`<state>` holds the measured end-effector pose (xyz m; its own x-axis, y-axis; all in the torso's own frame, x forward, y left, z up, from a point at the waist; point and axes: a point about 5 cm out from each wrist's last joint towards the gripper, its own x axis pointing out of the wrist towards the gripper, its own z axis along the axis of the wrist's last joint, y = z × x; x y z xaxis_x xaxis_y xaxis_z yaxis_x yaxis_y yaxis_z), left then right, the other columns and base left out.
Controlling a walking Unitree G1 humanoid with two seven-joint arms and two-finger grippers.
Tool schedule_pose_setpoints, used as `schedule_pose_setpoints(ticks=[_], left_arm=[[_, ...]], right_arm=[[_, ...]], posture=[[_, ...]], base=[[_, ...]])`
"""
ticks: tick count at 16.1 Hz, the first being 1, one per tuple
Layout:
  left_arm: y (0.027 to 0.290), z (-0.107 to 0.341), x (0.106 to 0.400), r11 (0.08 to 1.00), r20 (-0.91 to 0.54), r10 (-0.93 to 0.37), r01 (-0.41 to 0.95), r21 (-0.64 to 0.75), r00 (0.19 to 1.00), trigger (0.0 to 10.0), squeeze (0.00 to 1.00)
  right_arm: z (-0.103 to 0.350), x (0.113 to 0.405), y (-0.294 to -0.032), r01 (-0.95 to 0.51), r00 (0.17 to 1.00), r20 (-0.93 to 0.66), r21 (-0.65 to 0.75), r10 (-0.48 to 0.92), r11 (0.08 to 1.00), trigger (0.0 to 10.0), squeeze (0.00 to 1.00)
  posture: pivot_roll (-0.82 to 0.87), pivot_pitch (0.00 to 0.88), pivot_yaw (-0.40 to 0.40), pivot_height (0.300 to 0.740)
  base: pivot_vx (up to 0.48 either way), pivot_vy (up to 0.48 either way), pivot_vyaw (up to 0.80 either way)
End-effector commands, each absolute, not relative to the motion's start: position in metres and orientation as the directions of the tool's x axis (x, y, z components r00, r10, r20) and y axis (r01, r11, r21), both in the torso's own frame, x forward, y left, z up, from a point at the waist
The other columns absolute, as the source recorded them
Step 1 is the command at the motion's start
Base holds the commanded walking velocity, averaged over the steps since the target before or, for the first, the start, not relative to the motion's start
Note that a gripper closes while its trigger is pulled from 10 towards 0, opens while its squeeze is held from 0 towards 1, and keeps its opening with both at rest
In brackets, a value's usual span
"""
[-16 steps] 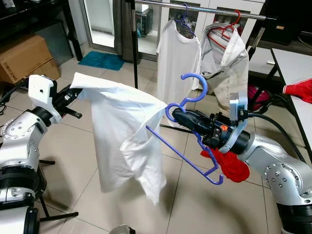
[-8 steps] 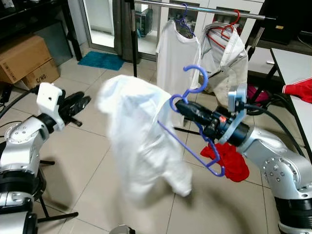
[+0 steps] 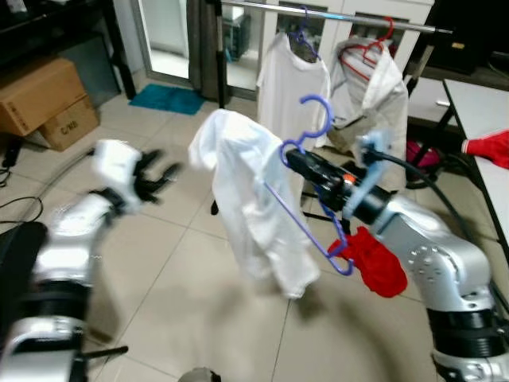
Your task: Hang hanger
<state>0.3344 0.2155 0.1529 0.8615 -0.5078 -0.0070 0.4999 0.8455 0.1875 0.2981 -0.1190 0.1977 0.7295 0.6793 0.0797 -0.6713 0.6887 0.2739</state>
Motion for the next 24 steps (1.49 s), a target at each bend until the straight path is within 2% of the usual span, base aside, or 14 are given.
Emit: schedule_pose_setpoints(ticks=[1, 3, 4, 8, 10, 11, 12, 13, 19, 24], left_arm=[[0.194, 0.163, 0.335, 0.797, 0.042, -0.586, 0.566, 0.213, 0.809, 10.0, 0.0], [0.154, 0.159, 0.33, 0.693, 0.08, -0.716, 0.692, 0.202, 0.694, 10.0, 0.0], [0.146, 0.158, 0.331, 0.674, 0.079, -0.732, 0.701, 0.233, 0.677, 10.0, 0.0], [0.133, 0.157, 0.334, 0.65, 0.068, -0.748, 0.708, 0.275, 0.661, 10.0, 0.0], [0.133, 0.155, 0.339, 0.679, 0.044, -0.709, 0.665, 0.311, 0.704, 10.0, 0.0], [0.135, 0.153, 0.34, 0.689, 0.041, -0.696, 0.651, 0.319, 0.717, 3.1, 0.0], [0.135, 0.153, 0.34, 0.689, 0.041, -0.696, 0.651, 0.319, 0.717, 3.1, 0.0], [0.138, 0.151, 0.342, 0.703, 0.031, -0.677, 0.633, 0.324, 0.735, 0.0, 0.0], [0.137, 0.143, 0.351, 0.722, 0.002, -0.662, 0.637, 0.268, 0.749, 0.0, 0.0], [0.133, 0.143, 0.361, 0.69, -0.041, -0.693, 0.678, 0.252, 0.72, 0.0, 0.0]], right_arm=[[0.201, 0.304, -0.12, -0.626, 0.771, 0.07, 0.269, 0.633, 0.732, 10.0, 0.0], [0.205, 0.312, -0.114, -0.563, 0.82, 0.092, 0.311, 0.565, 0.766, 10.0, 0.0], [0.209, 0.313, -0.11, -0.559, 0.823, 0.112, 0.331, 0.556, 0.76, 10.0, 0.0], [0.211, 0.314, -0.104, -0.563, 0.82, 0.125, 0.349, 0.558, 0.749, 10.0, 0.0], [0.213, 0.314, -0.1, -0.575, 0.812, 0.132, 0.353, 0.569, 0.738, 10.0, 0.0], [0.215, 0.314, -0.099, -0.578, 0.809, 0.141, 0.367, 0.57, 0.729, 10.0, 0.0], [0.215, 0.314, -0.099, -0.578, 0.809, 0.141, 0.367, 0.57, 0.729, 10.0, 0.0], [0.216, 0.314, -0.099, -0.579, 0.809, 0.147, 0.374, 0.57, 0.725, 10.0, 0.0], [0.22, 0.313, -0.099, -0.598, 0.796, 0.168, 0.372, 0.582, 0.71, 10.0, 0.0], [0.222, 0.311, -0.1, -0.607, 0.789, 0.175, 0.369, 0.589, 0.704, 10.0, 0.0]], posture=[[-0.16, 0.0, 0.008, 0.74], [-0.17, 0.0, 0.007, 0.74], [-0.17, 0.0, 0.003, 0.74], [-0.17, 0.0, -0.002, 0.74], [-0.17, 0.0, -0.006, 0.74], [-0.16, 0.0, -0.006, 0.74], [-0.16, 0.0, -0.006, 0.74], [-0.16, 0.0, -0.006, 0.74], [-0.17, 0.0, -0.004, 0.74], [-0.18, 0.0, 0.003, 0.74]], base=[[0.0, 0.0, 0.0], [0.0, 0.0, 0.0], [0.0, 0.0, 0.0], [0.0, 0.0, 0.0], [0.0, 0.0, 0.0], [0.0, 0.0, 0.0], [0.0, 0.0, 0.0], [0.0, 0.0, 0.0], [0.0, 0.0, 0.0], [0.0, 0.0, 0.0]])
